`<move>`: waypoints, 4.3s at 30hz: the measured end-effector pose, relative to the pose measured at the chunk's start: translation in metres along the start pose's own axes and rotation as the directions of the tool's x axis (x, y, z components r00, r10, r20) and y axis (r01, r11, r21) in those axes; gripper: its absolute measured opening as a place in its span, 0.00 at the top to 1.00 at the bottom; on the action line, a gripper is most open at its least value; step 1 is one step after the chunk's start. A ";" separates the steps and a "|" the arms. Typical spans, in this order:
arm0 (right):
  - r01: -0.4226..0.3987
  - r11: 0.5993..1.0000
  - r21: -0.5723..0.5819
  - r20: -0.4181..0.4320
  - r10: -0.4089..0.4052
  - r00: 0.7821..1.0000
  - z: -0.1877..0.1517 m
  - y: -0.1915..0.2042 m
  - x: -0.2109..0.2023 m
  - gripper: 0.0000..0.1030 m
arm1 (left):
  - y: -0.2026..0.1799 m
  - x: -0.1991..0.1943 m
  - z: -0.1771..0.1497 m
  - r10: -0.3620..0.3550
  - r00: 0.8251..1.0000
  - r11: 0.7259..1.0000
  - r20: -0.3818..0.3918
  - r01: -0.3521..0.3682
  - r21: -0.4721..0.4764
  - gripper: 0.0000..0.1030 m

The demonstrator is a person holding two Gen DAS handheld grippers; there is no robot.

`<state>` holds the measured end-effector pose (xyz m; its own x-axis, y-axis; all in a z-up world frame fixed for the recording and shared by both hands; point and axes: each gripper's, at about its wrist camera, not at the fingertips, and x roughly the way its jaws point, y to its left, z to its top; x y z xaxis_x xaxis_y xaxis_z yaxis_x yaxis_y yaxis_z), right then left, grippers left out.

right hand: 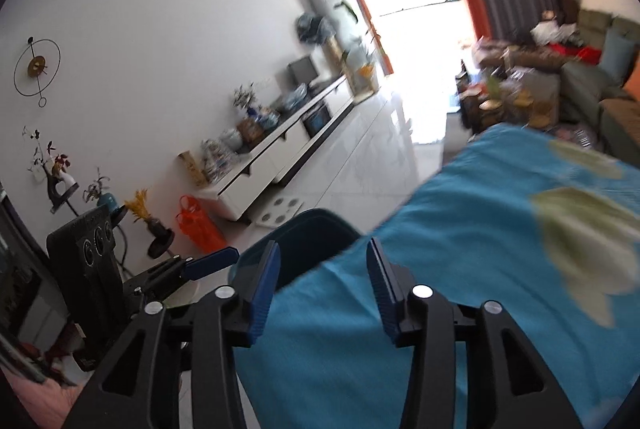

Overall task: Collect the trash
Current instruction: 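Open both grippers to drop the wrapper and tissue into the bin, then grasp a white foam net with the left gripper while the right gripper grasps another foam net, then carry both white foam nets over the teal bin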

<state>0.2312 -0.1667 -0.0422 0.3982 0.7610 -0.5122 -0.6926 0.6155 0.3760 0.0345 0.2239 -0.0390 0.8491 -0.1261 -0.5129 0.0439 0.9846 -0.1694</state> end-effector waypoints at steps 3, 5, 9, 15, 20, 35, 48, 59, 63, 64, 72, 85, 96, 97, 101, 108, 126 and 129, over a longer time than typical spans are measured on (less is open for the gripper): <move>0.071 0.997 0.015 0.060 -0.072 0.996 -0.008 -0.018 -0.044 0.56 | -0.044 0.008 0.001 -0.114 0.993 0.992 -0.011 0.114 0.051 0.28; 0.116 0.993 0.023 0.091 -0.118 0.989 -0.011 -0.028 -0.067 0.56 | -0.076 0.019 0.002 -0.193 0.981 0.977 -0.034 0.196 0.082 0.28; 0.222 0.973 0.058 0.151 -0.229 0.962 -0.025 -0.053 -0.120 0.55 | -0.124 0.038 0.003 -0.287 0.955 0.947 -0.075 0.294 0.127 0.28; 0.332 0.933 0.142 0.195 -0.355 0.914 -0.048 -0.086 -0.174 0.54 | -0.185 0.063 0.003 -0.391 0.909 0.900 -0.143 0.410 0.150 0.28; 0.407 0.891 0.202 0.192 -0.443 0.876 -0.066 -0.113 -0.196 0.52 | -0.232 0.089 0.004 -0.418 0.885 0.873 -0.206 0.454 0.178 0.30; 0.551 0.816 0.176 0.109 -0.572 0.813 -0.103 -0.144 -0.198 0.45 | -0.291 0.154 0.018 -0.500 0.787 0.826 -0.362 0.559 0.076 0.34; 0.555 0.817 0.155 0.080 -0.571 0.817 -0.106 -0.152 -0.195 0.79 | -0.299 0.184 0.019 -0.568 0.729 0.788 -0.383 0.615 0.002 0.81; 0.562 0.817 0.130 0.111 -0.575 0.810 -0.096 -0.144 -0.199 0.91 | -0.281 0.155 0.023 -0.563 0.761 0.797 -0.322 0.603 0.032 0.85; 0.552 0.823 0.137 0.135 -0.567 0.812 -0.091 -0.139 -0.205 0.91 | -0.266 0.139 0.024 -0.569 0.768 0.798 -0.294 0.602 0.027 0.85; 0.546 0.826 0.140 0.139 -0.563 0.815 -0.090 -0.139 -0.206 0.91 | -0.263 0.136 0.024 -0.565 0.774 0.802 -0.286 0.596 0.028 0.85; 0.514 0.849 0.121 0.187 -0.528 0.829 -0.078 -0.120 -0.211 0.91 | -0.228 0.099 0.023 -0.533 0.815 0.830 -0.228 0.556 0.046 0.88; 0.363 0.930 0.057 0.228 -0.366 0.902 -0.061 -0.081 -0.188 0.91 | -0.168 0.047 0.011 -0.437 0.881 0.892 -0.180 0.450 0.039 0.89; 0.182 0.982 -0.050 0.195 -0.169 0.966 -0.040 -0.039 -0.133 0.91 | -0.094 -0.003 0.000 -0.308 0.942 0.951 -0.135 0.310 -0.002 0.89; 0.169 0.984 -0.058 0.190 -0.155 0.969 -0.038 -0.036 -0.129 0.91 | -0.086 -0.006 0.001 -0.293 0.947 0.956 -0.131 0.295 -0.008 0.89; 0.096 0.991 -0.088 0.161 -0.081 0.984 -0.028 -0.024 -0.104 0.91 | -0.057 -0.022 -0.002 -0.241 0.964 0.970 -0.115 0.238 -0.037 0.89; -0.029 0.992 -0.126 0.103 0.042 0.994 -0.011 -0.003 -0.059 0.91 | -0.004 -0.046 -0.005 -0.136 0.986 0.987 -0.093 0.127 -0.094 0.89; -0.298 0.945 -0.137 -0.048 0.294 0.955 0.013 0.057 0.041 0.91 | 0.105 -0.067 -0.018 0.080 0.991 0.971 -0.103 -0.101 -0.218 0.89; -0.325 0.939 -0.117 -0.070 0.318 0.945 0.015 0.061 0.057 0.91 | 0.112 -0.061 -0.023 0.097 0.988 0.967 -0.120 -0.122 -0.225 0.89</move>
<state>0.2205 -0.0828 -0.0366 0.1138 0.9009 -0.4188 -0.8496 0.3068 0.4291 -0.0247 0.3394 -0.0458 0.7801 -0.0441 -0.6241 -0.1794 0.9398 -0.2907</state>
